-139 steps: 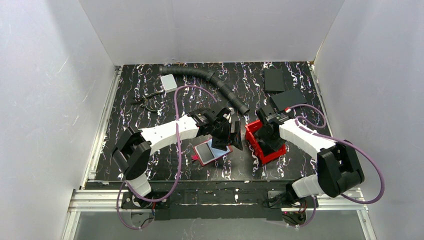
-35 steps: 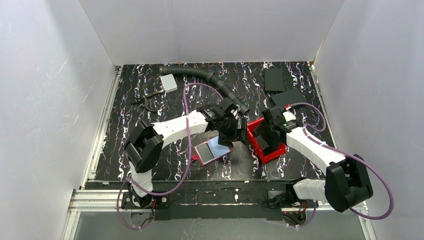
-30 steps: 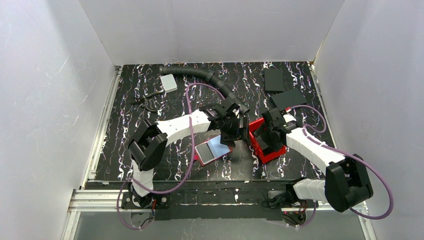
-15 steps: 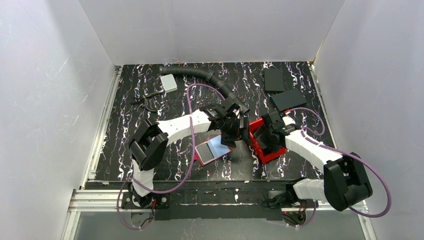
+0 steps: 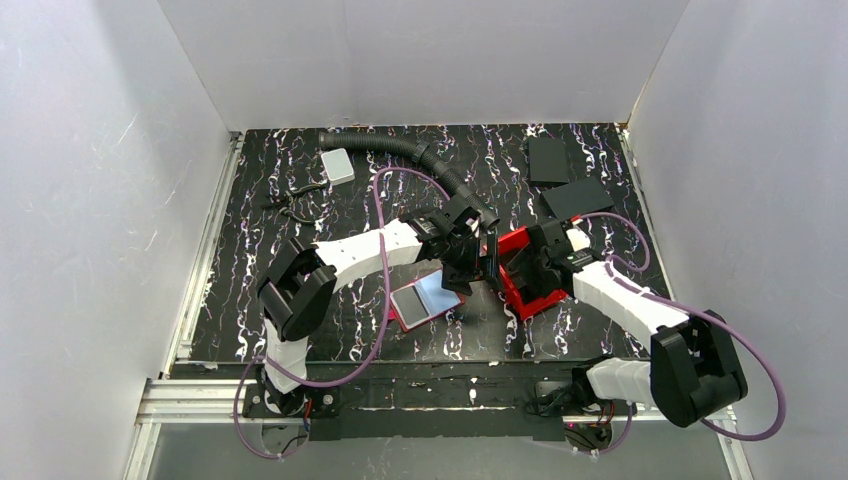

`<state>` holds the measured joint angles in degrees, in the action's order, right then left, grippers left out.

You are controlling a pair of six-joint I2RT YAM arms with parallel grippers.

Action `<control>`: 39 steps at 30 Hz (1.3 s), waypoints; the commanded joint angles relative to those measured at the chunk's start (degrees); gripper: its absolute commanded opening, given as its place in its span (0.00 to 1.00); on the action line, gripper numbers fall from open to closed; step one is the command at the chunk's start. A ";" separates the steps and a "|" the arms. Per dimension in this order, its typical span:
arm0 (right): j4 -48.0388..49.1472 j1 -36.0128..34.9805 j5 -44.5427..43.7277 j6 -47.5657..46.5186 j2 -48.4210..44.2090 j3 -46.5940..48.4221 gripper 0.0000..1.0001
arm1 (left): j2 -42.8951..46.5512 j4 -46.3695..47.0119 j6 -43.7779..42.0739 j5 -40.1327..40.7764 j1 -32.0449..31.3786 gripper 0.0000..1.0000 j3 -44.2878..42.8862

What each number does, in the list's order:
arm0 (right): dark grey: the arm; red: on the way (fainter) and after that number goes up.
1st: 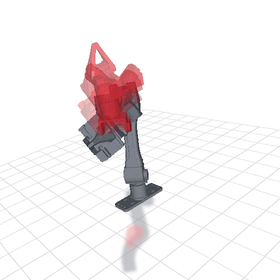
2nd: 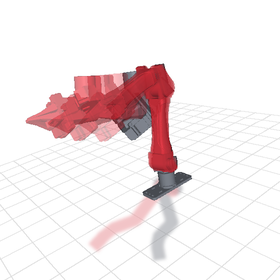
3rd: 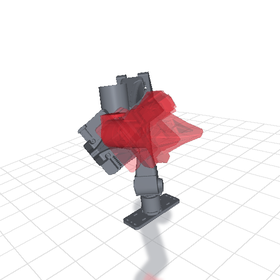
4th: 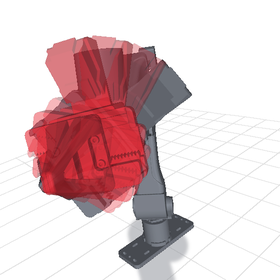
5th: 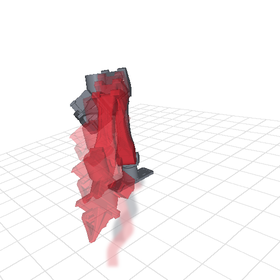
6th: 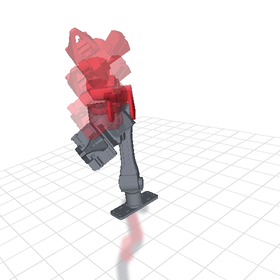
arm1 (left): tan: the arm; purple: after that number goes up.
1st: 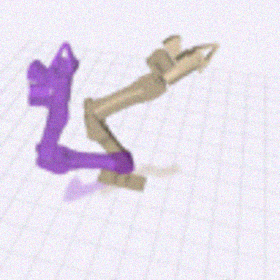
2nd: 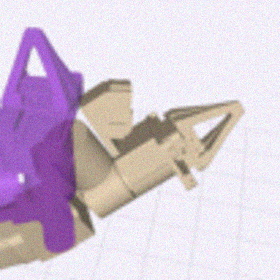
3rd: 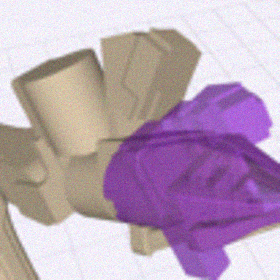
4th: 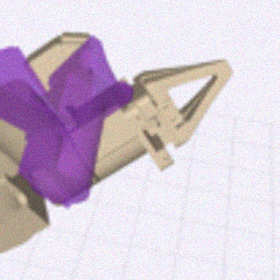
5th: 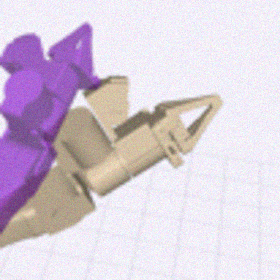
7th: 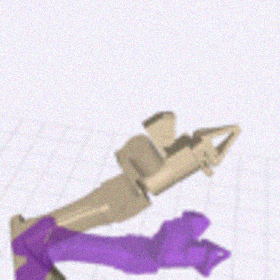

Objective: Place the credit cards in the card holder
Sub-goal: Pick up the credit card from the storage box.

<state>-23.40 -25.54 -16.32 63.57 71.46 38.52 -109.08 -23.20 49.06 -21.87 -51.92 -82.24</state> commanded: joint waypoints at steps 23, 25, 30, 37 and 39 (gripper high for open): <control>6.96 0.99 -1.48 4.53 -3.99 -1.86 0.59 | 4.04 -3.45 -1.45 0.71 -0.11 0.77 0.24; 7.26 1.10 -1.39 4.41 -3.96 -1.87 0.59 | 4.21 -3.83 -1.59 1.05 -0.11 0.77 0.11; 7.78 1.28 -1.92 3.98 -5.34 -2.21 0.57 | 5.02 -4.08 -1.85 1.83 -0.18 0.77 0.20; 8.84 1.46 -1.35 4.04 -4.18 -2.66 0.47 | 5.18 -4.13 -1.82 1.92 -0.12 0.77 0.30; 9.40 1.46 -1.23 4.24 -3.89 -2.91 0.45 | 5.42 -4.13 -1.80 2.07 -0.11 0.77 0.58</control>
<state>-16.49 -24.38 -16.53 67.33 67.13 36.53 -107.04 -25.80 48.01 -20.47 -51.94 -82.11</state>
